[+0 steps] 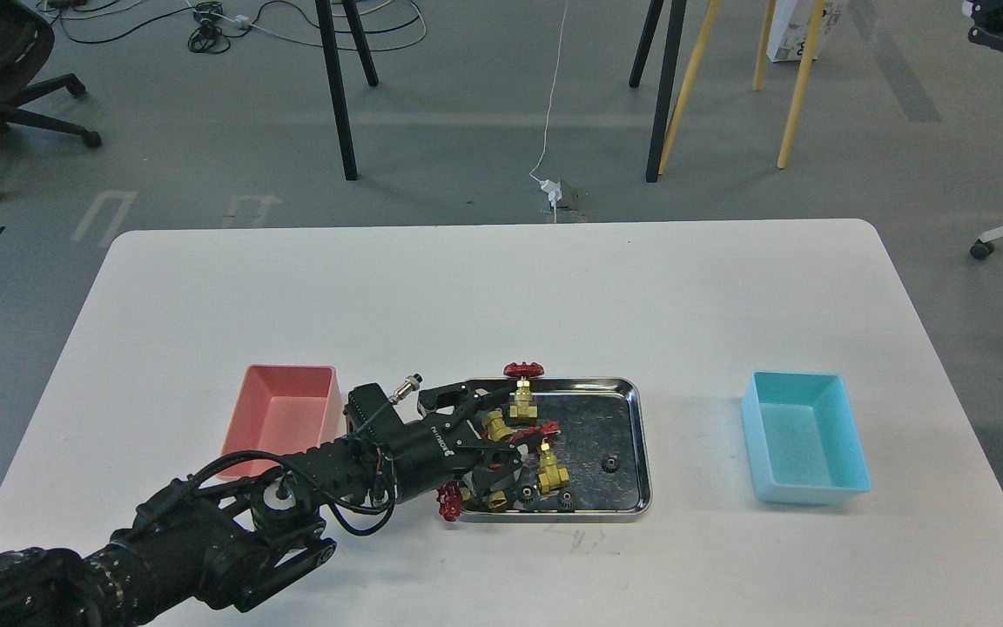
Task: Place valve in pink box and gear in blue box
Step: 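Close the left gripper on the valve and lift it, then carry the valve with the left gripper over the pink box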
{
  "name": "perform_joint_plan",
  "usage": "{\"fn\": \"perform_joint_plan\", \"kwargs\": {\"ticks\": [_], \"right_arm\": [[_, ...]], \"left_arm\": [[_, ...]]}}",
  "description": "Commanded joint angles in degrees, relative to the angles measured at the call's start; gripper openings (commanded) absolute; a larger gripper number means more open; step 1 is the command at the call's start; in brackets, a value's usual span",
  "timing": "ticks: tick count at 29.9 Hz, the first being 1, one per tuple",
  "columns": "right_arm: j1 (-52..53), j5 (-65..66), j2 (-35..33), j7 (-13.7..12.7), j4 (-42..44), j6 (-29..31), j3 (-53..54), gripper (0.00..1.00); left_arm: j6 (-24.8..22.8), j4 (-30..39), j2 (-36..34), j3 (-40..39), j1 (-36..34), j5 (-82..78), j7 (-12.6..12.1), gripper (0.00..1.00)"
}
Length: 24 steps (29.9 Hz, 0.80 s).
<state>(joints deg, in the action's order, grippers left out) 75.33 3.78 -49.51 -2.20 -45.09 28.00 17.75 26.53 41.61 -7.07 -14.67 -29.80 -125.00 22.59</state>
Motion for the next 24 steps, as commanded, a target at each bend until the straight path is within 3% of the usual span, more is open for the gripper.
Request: {"fn": "perform_joint_plan", "kwargs": {"ticks": [1, 3, 11, 18, 24], "right_arm": [[0.0, 0.0, 0.5, 0.0, 0.1, 0.0, 0.0, 1.0], [0.0, 0.0, 0.5, 0.0, 0.1, 0.0, 0.0, 1.0], [0.0, 0.1, 1.0, 0.0, 0.1, 0.0, -0.1, 1.0], [-0.1, 0.5, 2.4, 0.0, 3.2, 0.0, -0.3, 1.0], [-0.1, 1.3, 2.7, 0.0, 3.6, 0.0, -0.2, 1.0]], "left_arm": [[0.0, 0.0, -0.1, 0.0, 0.1, 0.0, 0.0, 0.53], [0.0, 0.0, -0.2, 0.0, 0.2, 0.0, 0.0, 0.42], [0.0, 0.6, -0.7, -0.1, 0.4, 0.0, 0.3, 0.28], [0.0, 5.7, -6.2, -1.1, -3.6, 0.2, 0.3, 0.27], [-0.3, 13.8, -15.8, -1.1, -6.2, 17.0, 0.1, 0.28]]}}
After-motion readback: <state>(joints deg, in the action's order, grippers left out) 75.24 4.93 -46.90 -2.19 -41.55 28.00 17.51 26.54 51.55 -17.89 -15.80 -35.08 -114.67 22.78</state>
